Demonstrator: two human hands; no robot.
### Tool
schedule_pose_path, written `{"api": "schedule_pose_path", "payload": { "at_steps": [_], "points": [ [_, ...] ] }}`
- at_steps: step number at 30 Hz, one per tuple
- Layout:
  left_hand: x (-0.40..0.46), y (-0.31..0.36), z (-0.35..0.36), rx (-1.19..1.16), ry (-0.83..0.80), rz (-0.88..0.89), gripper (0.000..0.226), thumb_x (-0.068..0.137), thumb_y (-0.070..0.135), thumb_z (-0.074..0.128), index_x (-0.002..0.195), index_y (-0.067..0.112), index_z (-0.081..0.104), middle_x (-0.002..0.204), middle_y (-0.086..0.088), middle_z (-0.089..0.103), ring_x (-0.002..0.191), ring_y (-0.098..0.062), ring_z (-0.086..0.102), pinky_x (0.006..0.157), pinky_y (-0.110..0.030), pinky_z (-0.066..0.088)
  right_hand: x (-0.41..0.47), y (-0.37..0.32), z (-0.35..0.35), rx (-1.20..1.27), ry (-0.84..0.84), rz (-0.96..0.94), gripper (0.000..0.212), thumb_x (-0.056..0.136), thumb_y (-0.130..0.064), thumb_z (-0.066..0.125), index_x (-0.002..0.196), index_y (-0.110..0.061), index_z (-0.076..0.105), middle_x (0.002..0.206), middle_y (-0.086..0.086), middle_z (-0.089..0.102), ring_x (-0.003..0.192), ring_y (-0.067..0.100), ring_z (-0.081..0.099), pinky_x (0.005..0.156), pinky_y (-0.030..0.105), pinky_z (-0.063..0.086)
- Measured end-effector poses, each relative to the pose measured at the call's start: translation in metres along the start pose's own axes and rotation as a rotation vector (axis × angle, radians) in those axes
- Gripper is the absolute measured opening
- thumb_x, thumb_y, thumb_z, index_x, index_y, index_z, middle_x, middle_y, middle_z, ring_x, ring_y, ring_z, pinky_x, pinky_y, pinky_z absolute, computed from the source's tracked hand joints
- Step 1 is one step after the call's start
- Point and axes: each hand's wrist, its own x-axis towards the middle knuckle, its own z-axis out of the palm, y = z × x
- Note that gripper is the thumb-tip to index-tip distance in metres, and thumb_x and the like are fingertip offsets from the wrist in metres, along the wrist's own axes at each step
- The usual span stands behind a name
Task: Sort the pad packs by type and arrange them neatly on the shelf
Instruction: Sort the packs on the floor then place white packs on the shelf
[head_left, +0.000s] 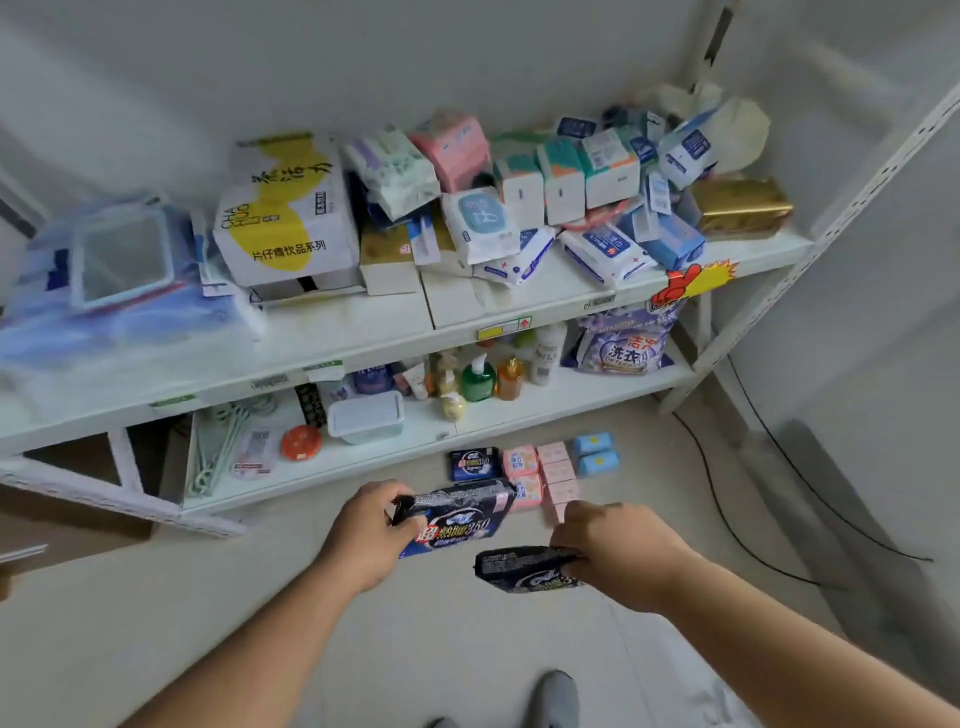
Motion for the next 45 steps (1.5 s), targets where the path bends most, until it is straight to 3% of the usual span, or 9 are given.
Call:
{"api": "schedule_pose_path", "payload": {
  "at_steps": [6,10,14,20,23,27,31,39,45],
  "points": [
    [0.101,-0.088,0.100,0.146,-0.040,-0.002,0.019,0.085,0.014,0.070,0.098,0.028,0.064,0.101,0.005,0.052,0.083,-0.012,0.057,0.079,-0.021,0.039,0.093,0.048,0.122,0.008,-0.025,0.079,0.028,0.101,-0.036,0.042,0.120,-0.024,0.059,0.117,0.002,0.055,0.093,0.033,0.063,0.073,0.039,0.049],
    [0.186,-0.174,0.174,0.236,-0.062,0.021,0.019,0.087,0.014,0.066,0.104,0.023,0.068,0.101,0.004,0.051,0.086,-0.015,0.057,0.084,-0.025,0.044,0.178,0.076,0.231,-0.010,-0.039,0.102,0.022,0.099,-0.022,0.046,0.116,-0.021,0.061,0.117,0.004,0.056,0.092,0.033,0.065,0.067,0.037,0.042],
    [0.270,-0.257,0.248,0.284,-0.078,0.043,0.014,0.092,0.016,0.062,0.101,0.023,0.070,0.099,0.003,0.050,0.085,-0.017,0.058,0.084,-0.032,0.049,0.268,0.099,0.343,0.016,-0.037,0.152,0.019,0.096,-0.019,0.052,0.112,-0.021,0.062,0.115,0.005,0.058,0.091,0.033,0.065,0.072,0.040,0.052],
    [0.370,-0.352,0.342,0.320,-0.080,0.077,0.021,0.096,0.013,0.055,0.108,0.022,0.070,0.098,0.000,0.049,0.084,-0.020,0.058,0.083,-0.032,0.051,0.382,0.125,0.464,-0.048,-0.042,0.127,0.042,0.089,0.001,0.051,0.129,-0.012,0.060,0.129,0.011,0.050,0.098,0.036,0.065,0.070,0.038,0.045],
    [0.405,-0.379,0.373,0.309,-0.063,0.099,0.024,0.098,0.012,0.052,0.113,0.021,0.069,0.102,0.000,0.050,0.089,-0.020,0.058,0.087,-0.031,0.050,0.418,0.136,0.505,-0.031,-0.007,0.138,0.048,0.085,0.006,0.051,0.129,-0.012,0.059,0.125,0.012,0.049,0.095,0.038,0.066,0.071,0.042,0.050],
    [0.434,-0.399,0.398,0.283,-0.036,0.128,0.026,0.097,0.010,0.052,0.113,0.022,0.069,0.102,0.004,0.050,0.091,-0.016,0.057,0.083,-0.020,0.042,0.448,0.145,0.543,0.040,0.018,0.160,0.040,0.088,0.002,0.048,0.123,-0.014,0.060,0.122,0.009,0.050,0.094,0.037,0.066,0.068,0.039,0.045],
    [0.445,-0.404,0.409,0.233,-0.033,0.122,0.026,0.096,0.009,0.054,0.112,0.023,0.068,0.106,0.004,0.052,0.093,-0.017,0.059,0.088,-0.022,0.045,0.462,0.151,0.563,0.118,0.055,0.212,0.030,0.091,-0.005,0.049,0.116,-0.017,0.062,0.118,0.005,0.050,0.090,0.035,0.066,0.070,0.040,0.050],
    [0.449,-0.411,0.415,0.181,-0.008,0.058,0.034,0.095,0.008,0.057,0.126,0.021,0.057,0.125,0.002,0.058,0.106,-0.013,0.058,0.095,-0.022,0.044,0.471,0.153,0.571,0.176,0.125,0.344,0.043,0.094,-0.013,0.051,0.137,-0.021,0.050,0.129,0.004,0.051,0.098,0.032,0.066,0.079,0.040,0.054],
    [0.441,-0.410,0.410,0.208,0.016,0.019,0.041,0.095,0.014,0.055,0.134,0.021,0.050,0.132,-0.004,0.057,0.115,-0.017,0.059,0.100,-0.032,0.048,0.461,0.145,0.564,0.135,0.112,0.413,0.032,0.095,-0.016,0.052,0.126,-0.021,0.049,0.124,0.003,0.051,0.093,0.031,0.067,0.063,0.036,0.041]
  ]
}}
